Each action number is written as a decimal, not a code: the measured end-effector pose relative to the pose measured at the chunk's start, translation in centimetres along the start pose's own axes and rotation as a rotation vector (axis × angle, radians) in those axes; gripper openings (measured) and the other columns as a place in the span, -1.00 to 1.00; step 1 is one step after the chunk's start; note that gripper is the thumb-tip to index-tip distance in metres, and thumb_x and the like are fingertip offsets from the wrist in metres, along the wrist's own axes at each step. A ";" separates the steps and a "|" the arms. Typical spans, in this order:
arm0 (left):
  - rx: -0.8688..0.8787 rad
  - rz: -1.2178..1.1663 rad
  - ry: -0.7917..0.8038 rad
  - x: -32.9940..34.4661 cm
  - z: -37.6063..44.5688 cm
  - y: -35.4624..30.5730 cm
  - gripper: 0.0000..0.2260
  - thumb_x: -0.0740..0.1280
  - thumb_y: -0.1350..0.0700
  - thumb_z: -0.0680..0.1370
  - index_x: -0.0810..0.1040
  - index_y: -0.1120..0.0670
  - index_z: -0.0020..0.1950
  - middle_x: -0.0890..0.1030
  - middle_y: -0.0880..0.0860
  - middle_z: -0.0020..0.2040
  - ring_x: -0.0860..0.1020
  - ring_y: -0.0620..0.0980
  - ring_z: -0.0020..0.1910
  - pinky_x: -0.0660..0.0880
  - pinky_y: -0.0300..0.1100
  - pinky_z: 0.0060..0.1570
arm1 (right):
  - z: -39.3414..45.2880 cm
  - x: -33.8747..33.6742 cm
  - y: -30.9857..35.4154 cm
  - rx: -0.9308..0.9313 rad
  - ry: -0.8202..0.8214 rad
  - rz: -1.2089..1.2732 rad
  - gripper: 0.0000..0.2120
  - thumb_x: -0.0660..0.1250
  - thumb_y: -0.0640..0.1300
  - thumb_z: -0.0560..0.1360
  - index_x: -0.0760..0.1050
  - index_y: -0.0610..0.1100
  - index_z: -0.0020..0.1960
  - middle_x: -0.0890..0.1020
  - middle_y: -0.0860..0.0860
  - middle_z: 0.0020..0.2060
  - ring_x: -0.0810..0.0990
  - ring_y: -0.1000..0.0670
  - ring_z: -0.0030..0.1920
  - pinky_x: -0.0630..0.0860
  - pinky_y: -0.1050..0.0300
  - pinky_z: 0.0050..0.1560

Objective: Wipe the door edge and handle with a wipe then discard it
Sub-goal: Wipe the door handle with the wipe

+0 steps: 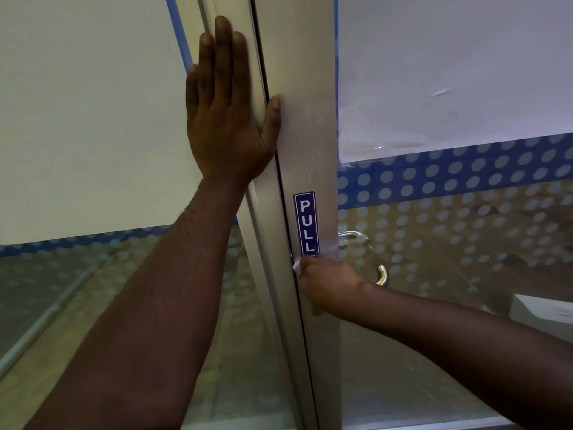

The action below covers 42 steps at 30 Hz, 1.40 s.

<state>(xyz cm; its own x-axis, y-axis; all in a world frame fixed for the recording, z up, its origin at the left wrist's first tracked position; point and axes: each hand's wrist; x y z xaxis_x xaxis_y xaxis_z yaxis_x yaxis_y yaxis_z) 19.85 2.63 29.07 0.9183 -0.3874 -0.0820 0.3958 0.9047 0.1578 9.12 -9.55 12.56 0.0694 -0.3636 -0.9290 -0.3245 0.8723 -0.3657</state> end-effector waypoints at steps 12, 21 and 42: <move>-0.010 0.011 -0.011 0.2 0.0 0.0 -0.39 0.11 -0.16 0.67 0.24 0.26 0.55 0.28 0.29 0.53 0.23 0.26 0.54 0.10 0.07 0.55 | -4.0 -0.1 -3.6 0.376 -0.339 0.796 -0.53 0.27 -0.33 0.51 0.50 0.12 0.28 0.51 0.02 0.32 0.56 0.10 0.08 0.54 0.28 -0.02; -0.009 0.015 -0.001 0.2 0.0 0.0 -0.38 0.09 -0.17 0.67 0.23 0.26 0.55 0.26 0.29 0.54 0.21 0.25 0.55 0.08 0.07 0.55 | -1.6 0.9 -1.7 0.326 -0.118 0.628 -0.62 0.33 -0.30 0.48 0.50 -0.05 0.27 0.56 -0.04 0.19 0.56 -0.04 0.13 0.56 0.05 0.10; -0.018 0.019 0.032 -0.2 0.2 -0.1 -0.39 0.09 -0.17 0.67 0.24 0.25 0.55 0.28 0.26 0.54 0.23 0.24 0.55 0.11 0.07 0.55 | 0.2 0.6 3.7 0.756 -0.247 0.548 -0.74 0.15 -0.30 0.53 0.58 -0.17 0.08 0.65 -0.12 0.01 0.58 -0.06 0.11 0.26 0.10 0.39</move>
<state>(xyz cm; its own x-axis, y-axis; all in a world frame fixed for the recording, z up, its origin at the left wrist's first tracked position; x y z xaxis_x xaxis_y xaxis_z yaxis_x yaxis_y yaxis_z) 19.66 2.57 29.25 0.9246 -0.3645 -0.1108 0.3777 0.9149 0.1422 8.12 -6.51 10.62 0.3131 0.1599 -0.9362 0.3160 0.9120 0.2614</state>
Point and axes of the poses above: each hand's wrist, its own z-axis towards the middle knuckle, its own x-axis out of the palm, y = z × x
